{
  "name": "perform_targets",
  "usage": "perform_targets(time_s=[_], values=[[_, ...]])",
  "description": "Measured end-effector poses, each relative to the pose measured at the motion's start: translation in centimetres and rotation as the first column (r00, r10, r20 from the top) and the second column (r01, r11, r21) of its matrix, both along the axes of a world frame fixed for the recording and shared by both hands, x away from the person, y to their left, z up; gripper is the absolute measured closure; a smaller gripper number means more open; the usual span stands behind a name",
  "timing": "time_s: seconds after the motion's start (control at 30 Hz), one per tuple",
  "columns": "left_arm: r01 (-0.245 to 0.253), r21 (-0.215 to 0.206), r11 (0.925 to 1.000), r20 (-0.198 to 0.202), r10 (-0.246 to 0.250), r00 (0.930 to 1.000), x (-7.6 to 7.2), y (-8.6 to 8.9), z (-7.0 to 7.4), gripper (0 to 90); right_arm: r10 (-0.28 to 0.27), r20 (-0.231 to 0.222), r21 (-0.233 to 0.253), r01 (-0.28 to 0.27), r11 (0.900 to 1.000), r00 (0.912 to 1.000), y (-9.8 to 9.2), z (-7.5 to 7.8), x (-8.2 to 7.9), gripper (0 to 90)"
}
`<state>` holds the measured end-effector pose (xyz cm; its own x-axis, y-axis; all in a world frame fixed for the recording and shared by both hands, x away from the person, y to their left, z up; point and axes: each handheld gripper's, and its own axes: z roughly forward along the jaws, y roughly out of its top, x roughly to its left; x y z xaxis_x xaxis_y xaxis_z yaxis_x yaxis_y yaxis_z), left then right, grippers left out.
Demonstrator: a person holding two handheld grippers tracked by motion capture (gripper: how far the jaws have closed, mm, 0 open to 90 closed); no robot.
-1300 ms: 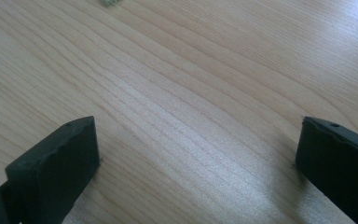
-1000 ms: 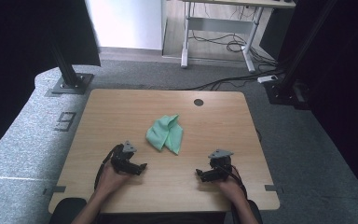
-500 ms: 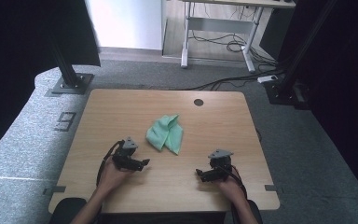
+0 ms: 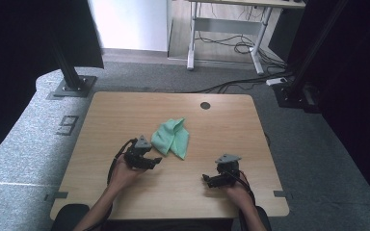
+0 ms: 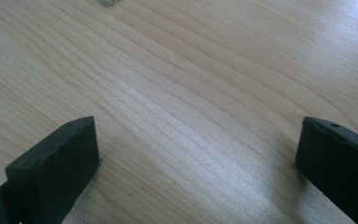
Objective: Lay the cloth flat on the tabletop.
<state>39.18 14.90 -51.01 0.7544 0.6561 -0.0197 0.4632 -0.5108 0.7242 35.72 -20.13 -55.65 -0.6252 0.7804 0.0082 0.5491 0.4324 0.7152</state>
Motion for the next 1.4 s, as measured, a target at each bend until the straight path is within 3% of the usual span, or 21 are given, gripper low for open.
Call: perform_targets(time_s=[0.3, 0.53, 0.7, 0.9, 1.1, 1.33, 1.4], values=[[0.041, 0.045, 0.9982, 0.030, -0.042, 0.9987, 1.8, -2.4, 1.5, 45.0, 0.000, 0.000, 0.000, 0.000, 1.000, 1.0000, 0.0, 0.0, 0.0, 0.0], [0.066, 0.030, 0.9974, 0.003, -0.066, 0.9978, 3.3, -3.7, 1.9, 53.6, -0.001, 0.000, 0.001, 0.001, 1.000, 1.0000, 0.0, 0.0, 0.0, 0.0], [0.064, 0.040, 0.9971, -0.027, -0.063, 0.9976, 4.3, -4.5, 0.9, 56.0, 0.000, 0.000, 0.000, 0.000, 1.000, 1.0000, 0.0, 0.0, 0.0, 0.0], [0.046, 0.100, 0.9940, -0.044, -0.042, 0.9982, 4.9, -4.5, -1.2, 55.8, 0.000, 0.000, 0.000, 0.000, 1.000, 1.0000, 0.0, 0.0, 0.0, 0.0], [0.036, 0.127, 0.9913, -0.053, -0.030, 0.9981, 5.0, -4.3, -2.3, 58.8, 0.000, 0.000, 0.001, 0.000, 1.000, 1.0000, 0.0, 0.0, 0.0, 0.0], [0.025, 0.093, 0.9953, -0.046, -0.021, 0.9987, 4.9, -3.8, -2.6, 65.9, 0.018, 0.001, -0.001, -0.018, 1.000, 0.9998, 0.0, 0.0, 0.0, 0.0], [0.026, 0.088, 0.9958, -0.046, -0.022, 0.9987, 4.9, -3.6, -2.7, 72.7, 0.027, 0.000, -0.001, -0.027, 1.000, 0.9996, -0.1, 0.0, 0.0, 0.0]])
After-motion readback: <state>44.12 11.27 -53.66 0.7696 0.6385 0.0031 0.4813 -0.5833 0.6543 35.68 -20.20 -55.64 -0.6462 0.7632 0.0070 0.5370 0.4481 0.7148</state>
